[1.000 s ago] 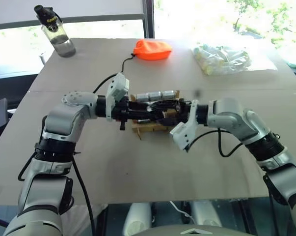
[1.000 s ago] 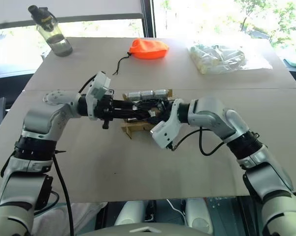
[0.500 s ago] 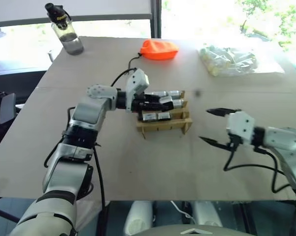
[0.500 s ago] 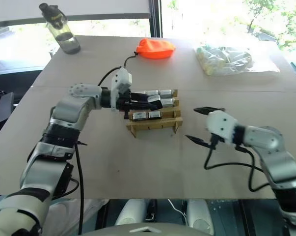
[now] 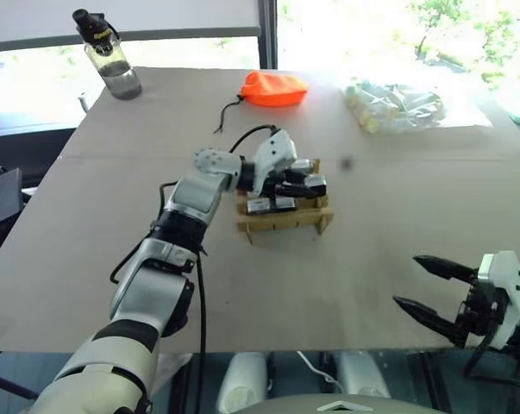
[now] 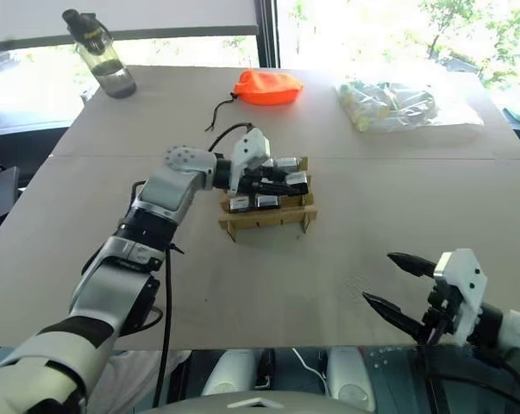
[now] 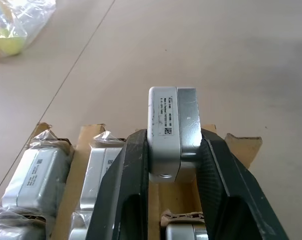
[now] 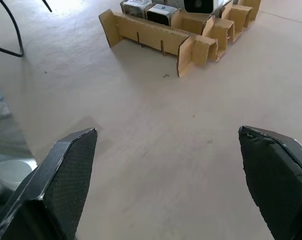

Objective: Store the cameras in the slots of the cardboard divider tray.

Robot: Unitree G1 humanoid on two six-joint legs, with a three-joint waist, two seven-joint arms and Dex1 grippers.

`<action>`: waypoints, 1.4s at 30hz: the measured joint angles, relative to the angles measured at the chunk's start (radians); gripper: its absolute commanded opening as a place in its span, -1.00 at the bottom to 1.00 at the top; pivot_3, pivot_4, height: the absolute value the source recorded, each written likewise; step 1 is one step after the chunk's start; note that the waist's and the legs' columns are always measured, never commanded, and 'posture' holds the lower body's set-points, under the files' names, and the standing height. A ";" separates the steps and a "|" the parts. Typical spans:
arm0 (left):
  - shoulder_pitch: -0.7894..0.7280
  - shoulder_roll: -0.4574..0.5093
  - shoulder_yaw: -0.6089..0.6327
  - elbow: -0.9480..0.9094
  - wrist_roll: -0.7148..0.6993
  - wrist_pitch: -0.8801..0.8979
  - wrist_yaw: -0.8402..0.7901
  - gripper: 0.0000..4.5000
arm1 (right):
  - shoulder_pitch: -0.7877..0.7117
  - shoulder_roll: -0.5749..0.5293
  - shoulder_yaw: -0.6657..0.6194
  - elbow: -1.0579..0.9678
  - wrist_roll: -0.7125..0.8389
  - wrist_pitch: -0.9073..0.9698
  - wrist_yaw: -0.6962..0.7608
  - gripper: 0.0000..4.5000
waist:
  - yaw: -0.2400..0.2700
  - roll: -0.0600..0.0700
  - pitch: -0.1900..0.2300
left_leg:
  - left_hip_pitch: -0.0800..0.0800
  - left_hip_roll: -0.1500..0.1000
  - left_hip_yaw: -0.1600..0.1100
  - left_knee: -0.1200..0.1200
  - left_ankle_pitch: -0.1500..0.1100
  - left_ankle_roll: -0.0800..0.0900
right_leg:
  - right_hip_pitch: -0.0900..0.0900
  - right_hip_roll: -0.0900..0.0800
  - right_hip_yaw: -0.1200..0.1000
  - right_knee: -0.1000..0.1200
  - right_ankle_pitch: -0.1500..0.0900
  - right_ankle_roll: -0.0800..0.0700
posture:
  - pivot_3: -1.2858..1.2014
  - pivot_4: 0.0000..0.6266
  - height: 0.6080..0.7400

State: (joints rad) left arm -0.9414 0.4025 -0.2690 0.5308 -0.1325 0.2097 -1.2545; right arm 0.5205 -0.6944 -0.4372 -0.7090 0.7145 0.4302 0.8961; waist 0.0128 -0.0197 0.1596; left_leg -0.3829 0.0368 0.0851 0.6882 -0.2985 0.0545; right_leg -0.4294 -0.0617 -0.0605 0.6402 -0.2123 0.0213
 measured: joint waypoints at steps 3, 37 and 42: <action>-0.006 0.006 -0.007 0.031 0.014 -0.042 -0.036 -0.68 | 0.003 0.007 -0.022 0.000 0.018 0.000 -0.004 0.99 | 0.001 0.000 0.000 | 0.000 0.000 -0.001 0.000 0.000 0.000 | 0.000 0.000 -0.001 0.000 0.000 0.000 | 0.03 -0.52 1.00; 0.046 0.054 0.091 -0.099 0.017 -0.003 -0.010 0.96 | -0.058 -0.007 -0.033 0.014 0.035 0.001 -0.022 1.00 | -0.001 0.000 0.000 | 0.000 0.001 -0.001 0.000 0.002 -0.003 | 0.000 0.001 0.000 0.001 0.000 -0.001 | 0.03 -0.52 1.00; 0.328 0.222 0.292 -0.446 -0.152 0.171 0.011 0.96 | -0.079 -0.008 -0.002 0.079 -0.001 -0.027 0.012 1.00 | -0.016 0.000 -0.001 | 0.001 0.002 -0.001 -0.002 0.002 -0.004 | 0.000 0.000 0.002 0.001 0.000 -0.001 | 0.03 -0.52 1.00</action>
State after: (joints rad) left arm -0.6130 0.6242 0.0228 0.0845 -0.2840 0.3805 -1.2436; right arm 0.4411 -0.7028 -0.4394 -0.6305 0.7132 0.4030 0.9077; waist -0.0036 -0.0193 0.1588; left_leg -0.3820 0.0391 0.0846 0.6864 -0.2965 0.0508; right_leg -0.4299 -0.0621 -0.0582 0.6409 -0.2121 0.0205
